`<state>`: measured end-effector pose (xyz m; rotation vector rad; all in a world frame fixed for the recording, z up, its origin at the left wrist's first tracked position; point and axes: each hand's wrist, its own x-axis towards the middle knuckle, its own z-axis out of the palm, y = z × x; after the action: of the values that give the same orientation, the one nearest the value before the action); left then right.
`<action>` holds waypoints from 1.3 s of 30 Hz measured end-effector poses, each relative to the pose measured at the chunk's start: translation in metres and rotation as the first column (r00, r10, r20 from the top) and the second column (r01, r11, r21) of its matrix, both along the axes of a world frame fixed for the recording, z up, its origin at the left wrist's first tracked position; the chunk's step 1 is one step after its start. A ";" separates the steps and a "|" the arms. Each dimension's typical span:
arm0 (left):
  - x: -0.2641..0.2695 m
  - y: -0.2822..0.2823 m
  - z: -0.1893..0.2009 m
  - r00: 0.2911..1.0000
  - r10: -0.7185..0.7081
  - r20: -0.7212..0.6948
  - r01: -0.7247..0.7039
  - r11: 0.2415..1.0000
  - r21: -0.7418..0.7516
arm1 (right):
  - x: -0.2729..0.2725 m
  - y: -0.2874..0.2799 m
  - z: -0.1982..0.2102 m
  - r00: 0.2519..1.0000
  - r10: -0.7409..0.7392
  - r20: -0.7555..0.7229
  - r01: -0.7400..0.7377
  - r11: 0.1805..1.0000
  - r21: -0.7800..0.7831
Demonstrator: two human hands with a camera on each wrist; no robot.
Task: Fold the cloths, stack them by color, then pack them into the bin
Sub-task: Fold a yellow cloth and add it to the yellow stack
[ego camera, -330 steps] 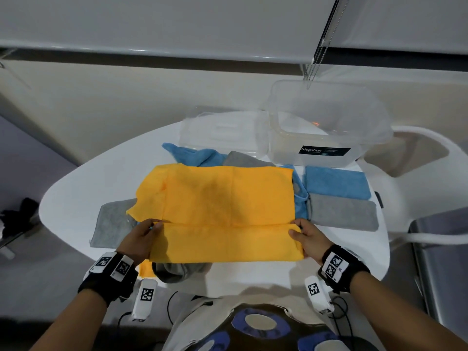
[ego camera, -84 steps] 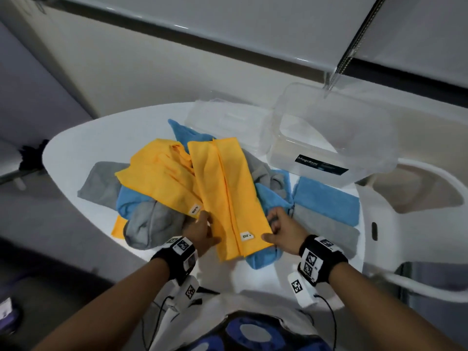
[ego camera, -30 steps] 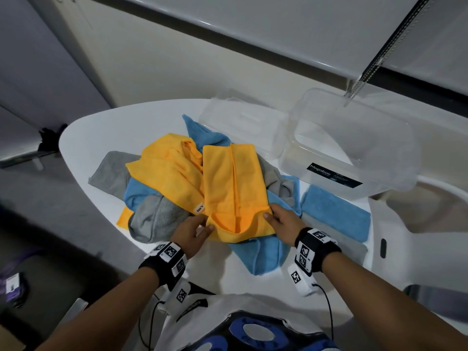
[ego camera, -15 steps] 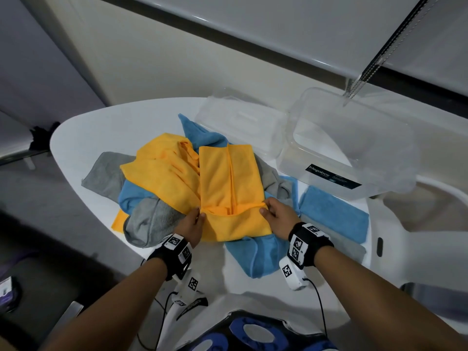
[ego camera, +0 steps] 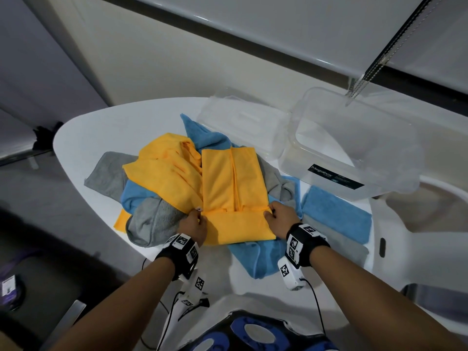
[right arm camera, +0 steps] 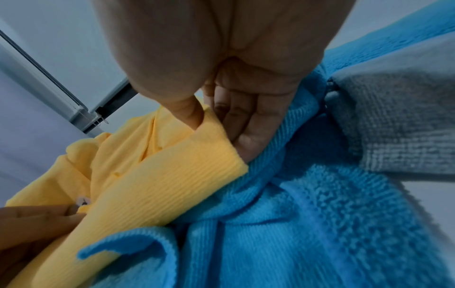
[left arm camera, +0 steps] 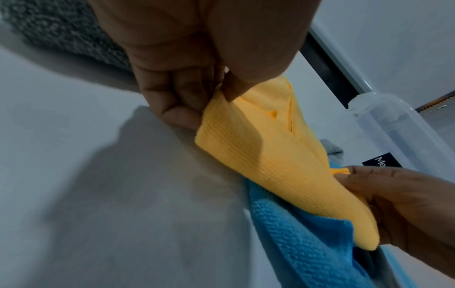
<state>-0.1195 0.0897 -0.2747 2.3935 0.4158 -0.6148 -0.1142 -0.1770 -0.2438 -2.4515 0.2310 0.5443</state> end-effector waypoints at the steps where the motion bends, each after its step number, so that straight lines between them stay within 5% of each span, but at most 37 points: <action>1: 0.000 0.000 0.001 1.000 -0.001 0.004 0.001 1.000 0.003 | -0.001 0.001 0.001 1.000 -0.006 -0.003 0.006 1.000 0.001; 8: -0.002 0.003 0.005 1.000 -0.011 -0.006 0.011 0.999 -0.035 | -0.010 0.001 0.010 1.000 -0.013 0.000 0.013 0.997 0.075; 14: -0.005 0.005 0.009 0.983 -0.175 -0.060 0.175 0.984 -0.012 | -0.013 -0.006 0.006 0.996 0.090 -0.014 -0.091 0.994 -0.059; 18: -0.007 0.007 0.012 0.991 -0.128 -0.032 0.124 0.987 -0.102 | -0.013 -0.004 0.011 0.991 0.128 -0.031 -0.130 0.990 -0.054; 26: -0.013 0.012 0.027 0.994 0.072 0.082 -0.037 0.932 -0.361 | -0.024 -0.011 0.022 0.997 0.050 -0.056 -0.037 0.975 0.217; 31: -0.027 0.022 0.034 0.991 -0.033 0.129 0.083 0.910 -0.407 | -0.052 -0.013 0.027 0.988 0.151 0.011 -0.148 0.953 0.263; 39: -0.053 0.041 0.027 0.984 -0.134 0.117 0.168 0.919 -0.358 | -0.085 -0.015 0.021 0.964 0.115 -0.239 -0.007 0.911 0.413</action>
<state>-0.1725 0.1305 -0.2477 2.0937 0.0652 -0.5911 -0.1989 -0.1923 -0.2229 -1.9820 0.1274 0.8507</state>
